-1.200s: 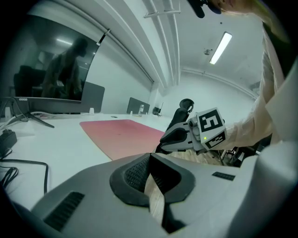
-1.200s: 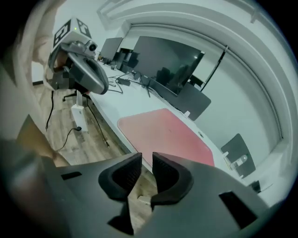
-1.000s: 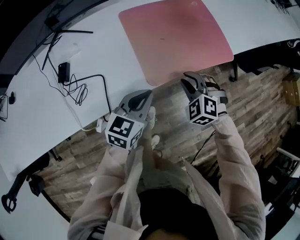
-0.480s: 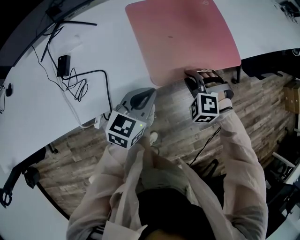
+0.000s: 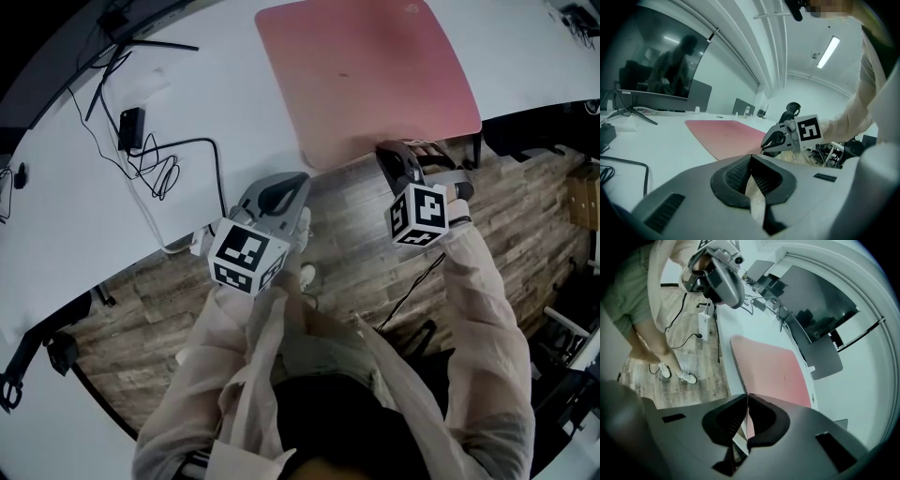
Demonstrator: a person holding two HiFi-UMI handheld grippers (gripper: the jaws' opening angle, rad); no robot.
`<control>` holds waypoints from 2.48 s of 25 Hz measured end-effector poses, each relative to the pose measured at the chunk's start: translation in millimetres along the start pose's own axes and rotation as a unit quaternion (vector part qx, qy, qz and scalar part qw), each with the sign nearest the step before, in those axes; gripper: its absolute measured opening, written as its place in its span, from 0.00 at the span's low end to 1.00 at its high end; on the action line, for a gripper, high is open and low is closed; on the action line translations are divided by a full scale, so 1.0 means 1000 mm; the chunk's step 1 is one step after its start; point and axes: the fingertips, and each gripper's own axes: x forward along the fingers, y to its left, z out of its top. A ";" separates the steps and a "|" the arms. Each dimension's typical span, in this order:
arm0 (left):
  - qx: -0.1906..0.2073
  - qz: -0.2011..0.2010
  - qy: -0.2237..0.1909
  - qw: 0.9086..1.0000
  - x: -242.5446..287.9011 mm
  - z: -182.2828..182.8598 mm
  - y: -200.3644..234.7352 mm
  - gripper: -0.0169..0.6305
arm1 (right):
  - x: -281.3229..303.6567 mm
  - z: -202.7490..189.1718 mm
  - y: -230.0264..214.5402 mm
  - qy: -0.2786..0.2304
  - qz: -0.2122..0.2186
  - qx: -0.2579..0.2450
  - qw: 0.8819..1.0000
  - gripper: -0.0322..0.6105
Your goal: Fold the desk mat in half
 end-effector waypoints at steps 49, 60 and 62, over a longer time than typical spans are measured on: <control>-0.029 0.085 -0.033 0.995 0.217 0.179 0.072 0.07 | 0.036 -0.165 -0.302 -0.109 -0.031 0.197 0.974 0.09; -0.052 0.132 -0.014 0.990 0.254 0.175 0.095 0.07 | 0.125 -0.235 -0.339 -0.070 -0.016 0.189 0.979 0.09; -0.055 0.137 -0.009 0.989 0.261 0.174 0.099 0.07 | 0.141 -0.246 -0.344 -0.061 -0.013 0.187 0.980 0.09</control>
